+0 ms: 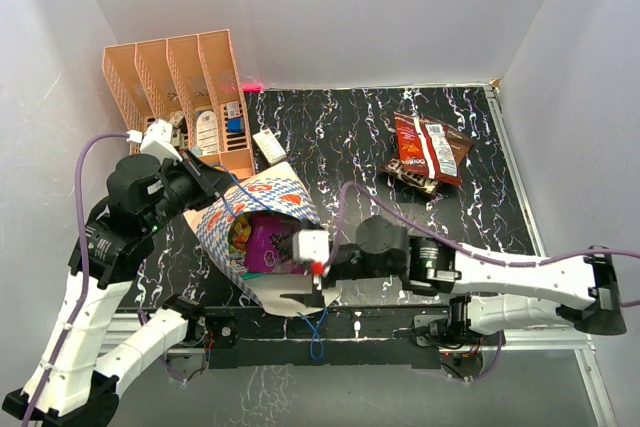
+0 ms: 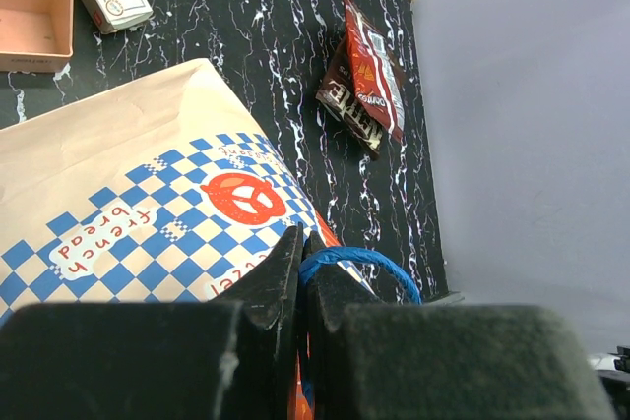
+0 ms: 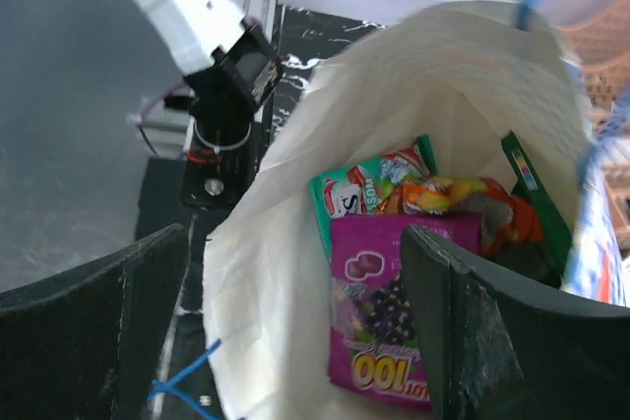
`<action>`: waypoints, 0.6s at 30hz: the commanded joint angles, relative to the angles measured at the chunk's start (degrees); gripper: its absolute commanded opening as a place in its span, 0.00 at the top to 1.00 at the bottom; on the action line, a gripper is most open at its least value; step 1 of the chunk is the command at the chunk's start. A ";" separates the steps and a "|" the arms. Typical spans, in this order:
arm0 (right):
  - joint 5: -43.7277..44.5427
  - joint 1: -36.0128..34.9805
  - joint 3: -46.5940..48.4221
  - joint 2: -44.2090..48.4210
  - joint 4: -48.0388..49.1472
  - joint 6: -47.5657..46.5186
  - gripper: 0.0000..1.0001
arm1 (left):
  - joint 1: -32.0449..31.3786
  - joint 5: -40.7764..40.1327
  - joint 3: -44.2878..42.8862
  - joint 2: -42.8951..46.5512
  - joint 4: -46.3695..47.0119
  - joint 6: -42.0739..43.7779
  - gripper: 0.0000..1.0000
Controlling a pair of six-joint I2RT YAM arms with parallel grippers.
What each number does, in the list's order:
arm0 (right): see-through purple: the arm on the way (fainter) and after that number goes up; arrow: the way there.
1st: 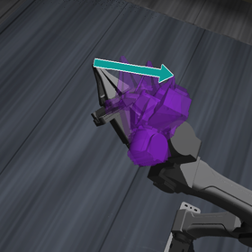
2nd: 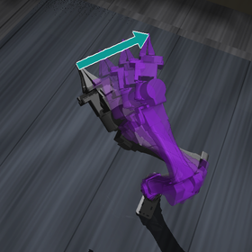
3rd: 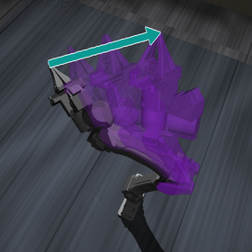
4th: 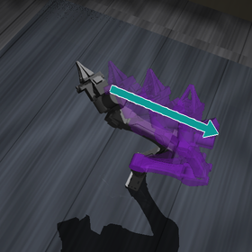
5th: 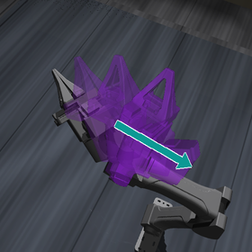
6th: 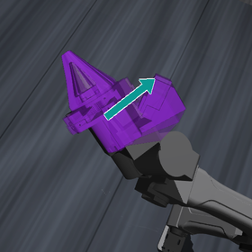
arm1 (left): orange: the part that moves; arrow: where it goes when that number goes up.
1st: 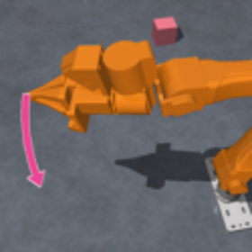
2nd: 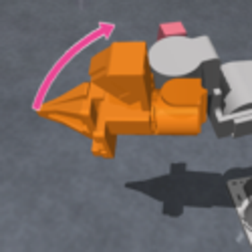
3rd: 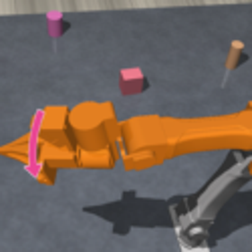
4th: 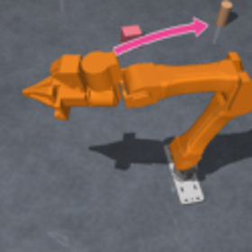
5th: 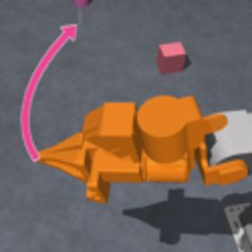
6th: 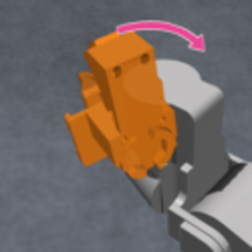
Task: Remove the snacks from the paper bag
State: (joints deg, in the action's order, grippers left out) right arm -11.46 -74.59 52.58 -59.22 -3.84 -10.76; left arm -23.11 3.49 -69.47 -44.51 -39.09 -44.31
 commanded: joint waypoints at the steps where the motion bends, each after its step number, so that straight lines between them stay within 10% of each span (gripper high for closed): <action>1: -0.38 -3.33 2.62 -4.41 -0.02 -24.11 0.08 | -0.09 -1.62 -0.79 1.00 -0.12 0.70 1.00; 18: 31.03 -3.50 2.39 -24.94 26.06 -59.72 0.34 | -0.13 -1.69 -2.37 3.58 -0.95 2.21 1.00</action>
State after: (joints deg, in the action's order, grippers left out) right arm 11.40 -78.00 53.47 -82.76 8.10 -61.19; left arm -23.11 2.11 -69.71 -41.45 -40.34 -43.77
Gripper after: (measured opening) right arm 0.700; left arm 0.008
